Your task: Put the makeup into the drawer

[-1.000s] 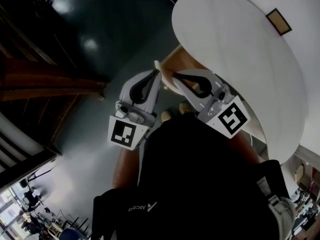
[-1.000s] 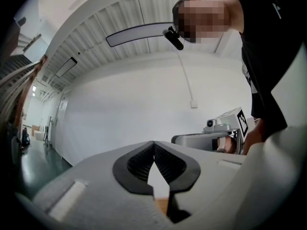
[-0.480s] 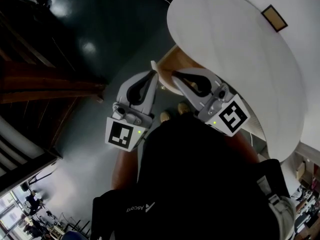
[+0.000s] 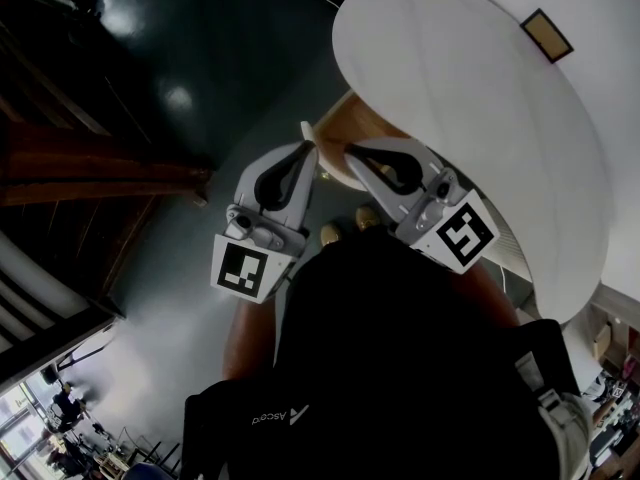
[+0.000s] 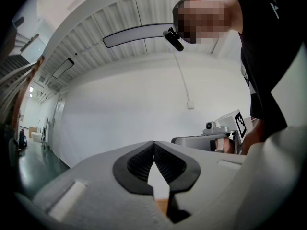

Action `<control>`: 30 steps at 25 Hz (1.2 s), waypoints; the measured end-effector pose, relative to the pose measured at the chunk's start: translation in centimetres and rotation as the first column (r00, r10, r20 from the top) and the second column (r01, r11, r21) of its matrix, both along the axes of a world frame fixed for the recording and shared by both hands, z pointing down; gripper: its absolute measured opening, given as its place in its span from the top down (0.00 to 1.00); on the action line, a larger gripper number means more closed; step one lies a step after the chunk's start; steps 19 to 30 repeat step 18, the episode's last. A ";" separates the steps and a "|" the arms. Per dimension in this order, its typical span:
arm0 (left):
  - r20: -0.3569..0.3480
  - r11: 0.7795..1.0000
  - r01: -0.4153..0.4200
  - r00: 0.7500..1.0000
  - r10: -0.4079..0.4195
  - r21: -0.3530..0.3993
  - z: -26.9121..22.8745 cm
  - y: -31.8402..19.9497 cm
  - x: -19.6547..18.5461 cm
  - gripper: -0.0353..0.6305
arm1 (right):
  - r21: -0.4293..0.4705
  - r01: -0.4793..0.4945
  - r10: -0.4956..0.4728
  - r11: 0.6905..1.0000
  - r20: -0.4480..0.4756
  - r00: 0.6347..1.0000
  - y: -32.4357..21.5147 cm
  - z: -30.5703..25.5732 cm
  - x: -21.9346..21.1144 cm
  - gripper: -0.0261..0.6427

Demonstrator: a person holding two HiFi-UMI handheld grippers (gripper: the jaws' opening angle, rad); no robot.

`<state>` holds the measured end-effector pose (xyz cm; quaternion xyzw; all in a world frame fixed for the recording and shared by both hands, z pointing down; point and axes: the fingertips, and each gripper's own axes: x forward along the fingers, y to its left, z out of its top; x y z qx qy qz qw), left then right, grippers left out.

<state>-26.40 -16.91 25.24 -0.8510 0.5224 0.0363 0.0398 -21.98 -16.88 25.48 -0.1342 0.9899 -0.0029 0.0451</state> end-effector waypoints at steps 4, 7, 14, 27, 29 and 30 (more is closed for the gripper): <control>0.000 1.000 0.000 1.000 0.000 0.001 0.0 0.0 0.1 0.93 | -0.002 0.002 -0.002 1.000 0.001 1.000 0.0 0.0 0.1 0.96; -0.002 1.000 -0.001 1.000 0.001 0.006 -0.1 0.0 0.2 0.93 | 0.000 0.003 -0.003 1.000 -0.004 1.000 0.1 0.0 0.1 0.96; -0.006 1.000 0.003 1.000 -0.003 0.004 -0.2 0.1 0.1 0.93 | -0.006 -0.001 0.001 1.000 -0.005 1.000 0.0 0.1 0.2 0.96; -0.004 1.000 0.006 1.000 -0.006 0.003 -0.1 0.0 -0.1 0.93 | -0.006 -0.005 0.004 1.000 -0.007 1.000 -0.1 0.2 0.3 0.96; -0.004 1.000 0.006 1.000 -0.006 0.003 -0.1 0.0 -0.1 0.93 | -0.006 -0.005 0.004 1.000 -0.007 1.000 -0.1 0.2 0.3 0.96; -0.004 1.000 0.006 1.000 -0.006 0.003 -0.1 0.0 -0.1 0.93 | -0.006 -0.005 0.004 1.000 -0.007 1.000 -0.1 0.2 0.3 0.96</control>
